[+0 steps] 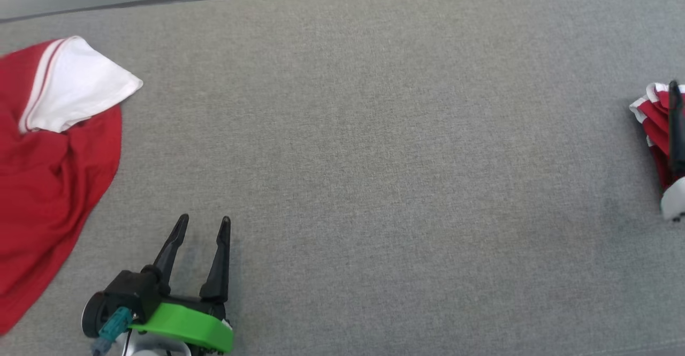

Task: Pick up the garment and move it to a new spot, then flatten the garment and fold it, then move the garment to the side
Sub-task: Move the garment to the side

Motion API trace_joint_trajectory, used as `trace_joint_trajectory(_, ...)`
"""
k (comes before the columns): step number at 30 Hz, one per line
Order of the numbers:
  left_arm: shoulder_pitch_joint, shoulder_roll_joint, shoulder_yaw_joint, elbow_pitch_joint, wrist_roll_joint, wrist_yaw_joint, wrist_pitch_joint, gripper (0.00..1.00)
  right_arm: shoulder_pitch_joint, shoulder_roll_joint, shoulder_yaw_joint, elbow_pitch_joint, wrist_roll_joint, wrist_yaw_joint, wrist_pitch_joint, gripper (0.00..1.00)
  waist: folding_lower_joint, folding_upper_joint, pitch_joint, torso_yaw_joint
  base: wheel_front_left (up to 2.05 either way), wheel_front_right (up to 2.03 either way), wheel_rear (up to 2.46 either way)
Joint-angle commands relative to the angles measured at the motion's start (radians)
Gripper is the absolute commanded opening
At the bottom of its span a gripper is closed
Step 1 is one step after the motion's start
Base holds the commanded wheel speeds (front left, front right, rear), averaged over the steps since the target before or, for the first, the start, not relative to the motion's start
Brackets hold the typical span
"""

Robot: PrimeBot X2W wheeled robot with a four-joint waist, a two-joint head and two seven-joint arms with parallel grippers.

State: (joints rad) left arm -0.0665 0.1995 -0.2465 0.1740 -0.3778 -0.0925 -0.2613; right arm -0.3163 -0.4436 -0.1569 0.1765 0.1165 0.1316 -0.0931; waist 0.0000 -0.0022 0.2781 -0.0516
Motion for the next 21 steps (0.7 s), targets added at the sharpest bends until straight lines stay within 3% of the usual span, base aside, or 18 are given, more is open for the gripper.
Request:
trace_joint_trajectory(1,0.025,-0.007,0.009,0.003,-0.004,0.004,-0.005,1.00,0.057,0.017,0.008,-0.021,-0.005,-0.002,-0.034,1.00,0.0000,0.0022,-0.084,0.064,0.00,0.00,0.00)
trace_joint_trajectory(4,0.058,-0.016,0.028,0.012,-0.008,-0.001,-0.004,1.00,0.153,0.083,0.028,-0.045,0.015,-0.002,-0.089,1.00,0.0000,0.0022,-0.129,0.088,0.00,0.00,0.00)
trace_joint_trajectory(10,0.115,-0.033,0.071,0.028,-0.001,-0.012,-0.004,1.00,0.299,0.158,0.065,-0.012,-0.008,-0.002,-0.156,1.00,0.0000,0.0022,-0.202,0.105,0.00,0.00,0.00)
trace_joint_trajectory(21,0.173,-0.039,0.205,0.031,0.018,-0.019,-0.004,1.00,0.363,0.270,0.115,0.003,-0.076,-0.002,-0.173,1.00,0.0000,0.0022,-0.253,0.086,0.00,0.00,0.00)
